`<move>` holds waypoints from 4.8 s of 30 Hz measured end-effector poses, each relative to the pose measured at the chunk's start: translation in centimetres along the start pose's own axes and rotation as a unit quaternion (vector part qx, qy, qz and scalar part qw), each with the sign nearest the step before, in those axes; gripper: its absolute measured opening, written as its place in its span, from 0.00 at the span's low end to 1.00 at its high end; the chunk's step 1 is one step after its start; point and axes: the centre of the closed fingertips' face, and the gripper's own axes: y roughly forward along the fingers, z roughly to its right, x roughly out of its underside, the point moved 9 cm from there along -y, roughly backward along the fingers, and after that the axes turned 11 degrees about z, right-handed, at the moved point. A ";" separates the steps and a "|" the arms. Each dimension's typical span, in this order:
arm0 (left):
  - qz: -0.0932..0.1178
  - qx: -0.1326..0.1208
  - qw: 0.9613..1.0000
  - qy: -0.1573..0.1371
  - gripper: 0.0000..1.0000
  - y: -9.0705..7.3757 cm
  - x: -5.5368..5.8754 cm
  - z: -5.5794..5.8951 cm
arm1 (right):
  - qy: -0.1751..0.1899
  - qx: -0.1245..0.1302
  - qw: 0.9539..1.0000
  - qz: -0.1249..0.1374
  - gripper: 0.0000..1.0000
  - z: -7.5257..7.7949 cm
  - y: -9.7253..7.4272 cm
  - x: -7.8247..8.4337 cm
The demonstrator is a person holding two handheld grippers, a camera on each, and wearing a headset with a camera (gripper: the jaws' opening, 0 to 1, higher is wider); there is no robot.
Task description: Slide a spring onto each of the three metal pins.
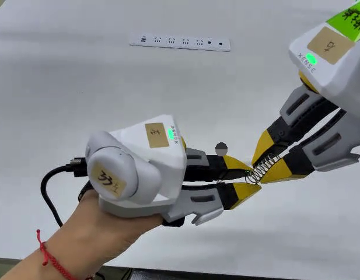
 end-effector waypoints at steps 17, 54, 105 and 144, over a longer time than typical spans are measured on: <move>-0.004 -0.050 0.999 0.001 0.33 -2.8 1.2 -1.0 | 0.024 0.038 0.999 0.016 0.12 1.0 -0.5 -0.1; -0.047 -0.129 0.990 0.023 0.91 -9.5 4.5 -4.2 | 0.080 0.119 0.989 -0.041 0.12 8.9 1.5 3.7; -0.035 -0.122 0.992 -0.007 1.00 -9.1 5.6 -5.0 | 0.093 0.088 0.987 -0.097 0.12 11.8 7.5 7.9; -0.030 -0.127 0.991 -0.012 0.98 -9.4 5.7 -5.0 | 0.092 0.090 0.987 -0.098 0.12 11.4 10.4 9.3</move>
